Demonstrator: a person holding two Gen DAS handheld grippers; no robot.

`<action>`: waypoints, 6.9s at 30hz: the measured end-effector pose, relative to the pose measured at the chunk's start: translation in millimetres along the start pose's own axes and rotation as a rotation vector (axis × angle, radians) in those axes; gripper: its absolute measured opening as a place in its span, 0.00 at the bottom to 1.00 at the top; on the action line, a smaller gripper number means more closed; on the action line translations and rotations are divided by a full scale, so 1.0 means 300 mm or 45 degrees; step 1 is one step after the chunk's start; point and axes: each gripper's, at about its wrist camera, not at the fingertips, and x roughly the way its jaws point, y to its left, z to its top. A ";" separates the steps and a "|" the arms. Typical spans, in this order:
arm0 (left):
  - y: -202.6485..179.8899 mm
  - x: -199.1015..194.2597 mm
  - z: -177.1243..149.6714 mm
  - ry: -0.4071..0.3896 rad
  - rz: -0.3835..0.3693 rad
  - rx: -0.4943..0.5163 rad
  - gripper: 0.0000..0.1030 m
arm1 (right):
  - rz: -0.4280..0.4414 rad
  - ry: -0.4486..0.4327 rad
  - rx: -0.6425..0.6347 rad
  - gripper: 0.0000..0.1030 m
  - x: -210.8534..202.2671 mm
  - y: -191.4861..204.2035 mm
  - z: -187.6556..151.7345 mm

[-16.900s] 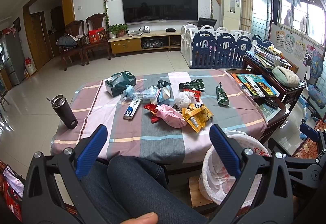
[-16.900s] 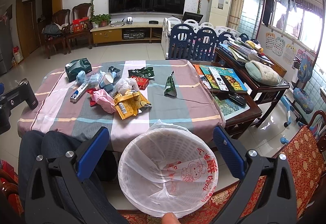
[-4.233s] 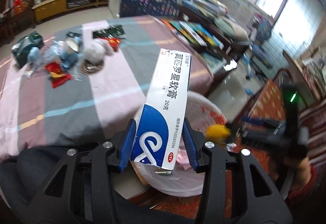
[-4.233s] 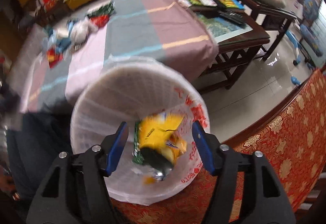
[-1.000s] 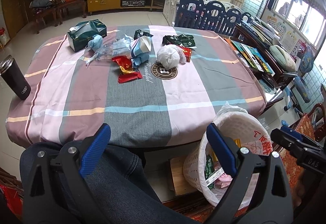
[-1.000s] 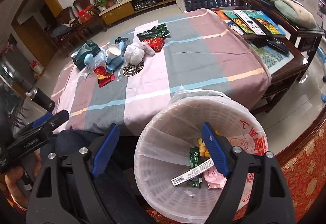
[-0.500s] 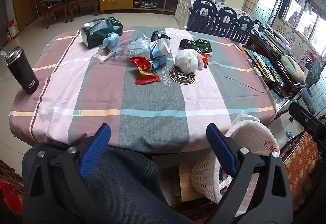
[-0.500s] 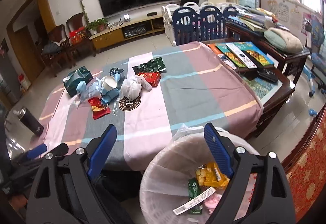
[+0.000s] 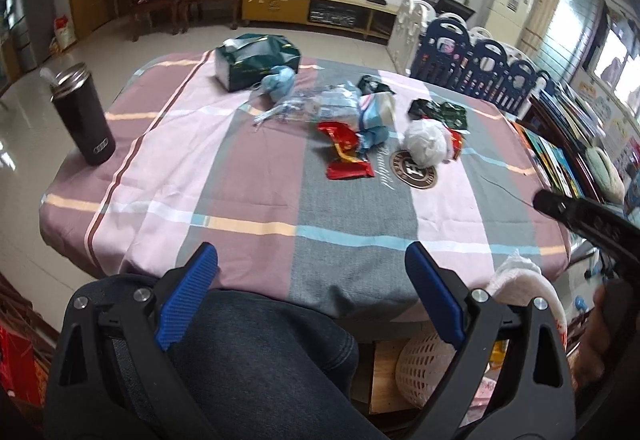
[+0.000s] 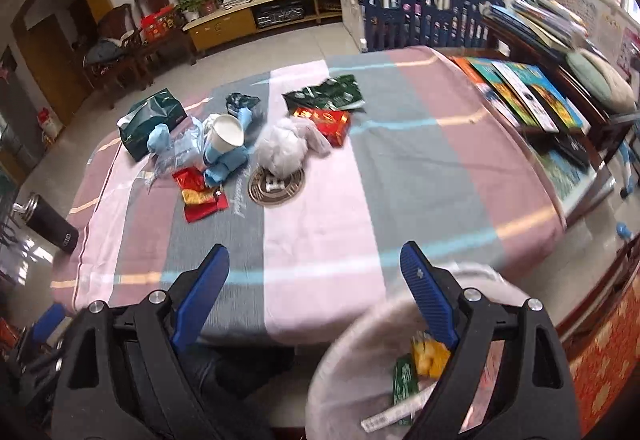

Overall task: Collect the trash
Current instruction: 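Grasp the white plastic bag with the right tool while the left tool grasps the red chip bag, then carry both items over the wastebasket and open both tools to drop them, then reach the left tool to the clear printed zip bag and grasp it, then grasp the white paper cup with the right tool while the left tool holds the zip bag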

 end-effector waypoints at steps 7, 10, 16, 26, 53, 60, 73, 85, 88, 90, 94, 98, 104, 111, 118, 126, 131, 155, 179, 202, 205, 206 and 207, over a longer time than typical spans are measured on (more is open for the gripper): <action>0.089 0.069 0.004 0.038 0.021 -0.089 0.89 | -0.050 0.029 -0.169 0.83 0.310 0.139 0.195; 0.114 0.109 -0.002 0.064 0.029 -0.104 0.89 | -0.050 0.078 -0.111 0.83 0.455 0.137 0.264; 0.171 0.180 0.028 0.085 -0.001 -0.170 0.89 | -0.058 0.178 -0.101 0.74 0.661 0.157 0.313; 0.121 0.386 0.228 0.131 -0.145 -0.167 0.54 | 0.129 0.262 -0.083 0.21 0.587 0.103 0.207; -0.082 0.311 0.188 0.097 -0.049 0.018 0.06 | 0.138 0.053 -0.053 0.21 0.019 -0.073 -0.069; -0.093 -0.029 0.169 -0.136 -0.009 0.088 0.06 | 0.135 -0.033 -0.085 0.21 -0.127 -0.036 -0.084; -0.229 -0.382 0.081 -0.357 -0.104 0.190 0.06 | 0.082 -0.183 -0.093 0.21 -0.380 -0.097 -0.118; -0.423 -0.379 -0.075 -0.231 -0.278 0.384 0.06 | -0.018 -0.119 -0.057 0.21 -0.400 -0.225 -0.207; -0.464 -0.350 -0.098 -0.175 -0.331 0.432 0.06 | -0.057 -0.110 -0.025 0.21 -0.402 -0.269 -0.214; -0.491 -0.313 -0.118 -0.120 -0.356 0.460 0.06 | -0.077 -0.101 -0.009 0.21 -0.399 -0.296 -0.218; -0.526 -0.246 -0.151 -0.028 -0.389 0.500 0.06 | -0.121 -0.089 0.021 0.21 -0.402 -0.346 -0.231; -0.553 -0.214 -0.173 0.026 -0.437 0.534 0.06 | -0.158 -0.076 0.045 0.21 -0.404 -0.388 -0.245; -0.609 -0.103 -0.221 0.217 -0.602 0.558 0.06 | -0.160 -0.053 0.111 0.21 -0.395 -0.437 -0.254; -0.699 0.004 -0.275 0.355 -0.750 0.590 0.26 | -0.170 -0.066 0.129 0.21 -0.411 -0.445 -0.251; -0.622 -0.009 -0.230 0.296 -0.647 0.477 0.69 | -0.175 0.004 0.128 0.21 -0.374 -0.446 -0.262; -0.511 -0.043 -0.147 0.102 -0.347 0.345 0.85 | -0.185 0.209 0.054 0.63 -0.269 -0.405 -0.325; -0.423 -0.015 -0.106 0.080 -0.230 0.228 0.86 | -0.126 0.206 0.129 0.69 -0.264 -0.411 -0.307; 0.081 0.766 0.461 0.368 -0.491 -0.737 0.90 | -0.048 0.282 0.163 0.70 -0.012 -0.374 -0.228; 0.174 0.527 0.314 0.160 -0.258 -0.425 0.10 | 0.205 0.051 0.022 0.70 0.311 0.005 0.186; 0.162 0.397 0.203 0.091 -0.245 -0.225 0.10 | 0.409 0.130 0.088 0.47 0.538 0.210 0.309; 0.117 0.322 0.208 0.028 -0.188 -0.153 0.10 | 0.303 0.063 0.011 0.47 0.383 0.164 0.244; 0.098 0.292 0.205 0.010 -0.175 -0.130 0.10 | 0.259 0.048 -0.016 0.47 0.339 0.148 0.218; 0.082 0.267 0.200 -0.002 -0.166 -0.111 0.10 | 0.217 0.035 -0.040 0.47 0.300 0.129 0.193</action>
